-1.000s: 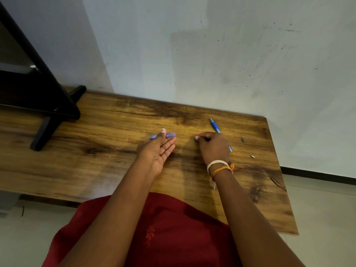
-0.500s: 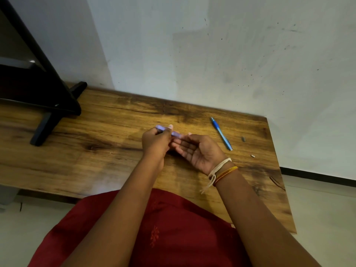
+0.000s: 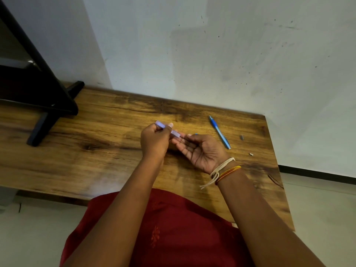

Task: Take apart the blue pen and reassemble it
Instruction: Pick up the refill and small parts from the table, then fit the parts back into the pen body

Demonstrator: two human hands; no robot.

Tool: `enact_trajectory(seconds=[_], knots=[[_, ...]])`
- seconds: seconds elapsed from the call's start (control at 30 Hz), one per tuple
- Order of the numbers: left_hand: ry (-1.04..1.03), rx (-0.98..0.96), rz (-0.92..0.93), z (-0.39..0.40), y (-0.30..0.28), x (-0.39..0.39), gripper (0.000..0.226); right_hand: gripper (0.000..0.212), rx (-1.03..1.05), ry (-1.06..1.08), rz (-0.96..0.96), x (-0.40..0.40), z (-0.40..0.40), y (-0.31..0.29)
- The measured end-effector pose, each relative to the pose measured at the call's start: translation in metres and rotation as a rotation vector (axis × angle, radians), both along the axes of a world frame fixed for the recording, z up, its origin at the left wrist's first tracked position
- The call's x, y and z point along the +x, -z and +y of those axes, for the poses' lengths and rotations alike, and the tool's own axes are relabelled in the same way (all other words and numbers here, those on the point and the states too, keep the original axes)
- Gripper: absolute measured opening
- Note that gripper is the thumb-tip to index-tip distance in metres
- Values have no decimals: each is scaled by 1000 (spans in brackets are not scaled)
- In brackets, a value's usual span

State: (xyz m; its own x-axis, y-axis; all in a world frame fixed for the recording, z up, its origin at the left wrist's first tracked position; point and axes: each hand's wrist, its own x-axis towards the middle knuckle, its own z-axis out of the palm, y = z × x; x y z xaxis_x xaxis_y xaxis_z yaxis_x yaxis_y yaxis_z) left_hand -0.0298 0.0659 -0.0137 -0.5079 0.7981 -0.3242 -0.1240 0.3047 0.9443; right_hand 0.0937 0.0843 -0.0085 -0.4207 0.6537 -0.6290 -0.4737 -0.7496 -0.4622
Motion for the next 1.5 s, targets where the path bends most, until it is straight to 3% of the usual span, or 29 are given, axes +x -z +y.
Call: enact_trajectory(seconds=[0.17,0.37,0.57,0.8,1.1,1.3,1.37,1.5], knots=[[-51,-33,-265,1,1,-3,9,31,53,-51,-4,0,0,-1],[-84,-19,-317,2,2,-9,10,24,73,-37,-99,1,1,4],[-89,-75,-115,0,8,-16,11,15,143,33,-261,8,7,8],[185,-260,211,-3,9,-13,18,20,196,61,-327,10,9,5],[228,-245,534,-7,11,-6,21,15,192,67,-377,19,9,-2],[170,-220,699,-5,13,-2,31,8,305,169,-519,41,17,-5],[149,-143,713,-3,9,9,25,6,342,229,-626,54,20,-3],[248,-77,543,3,6,37,15,13,423,337,-872,70,22,3]])
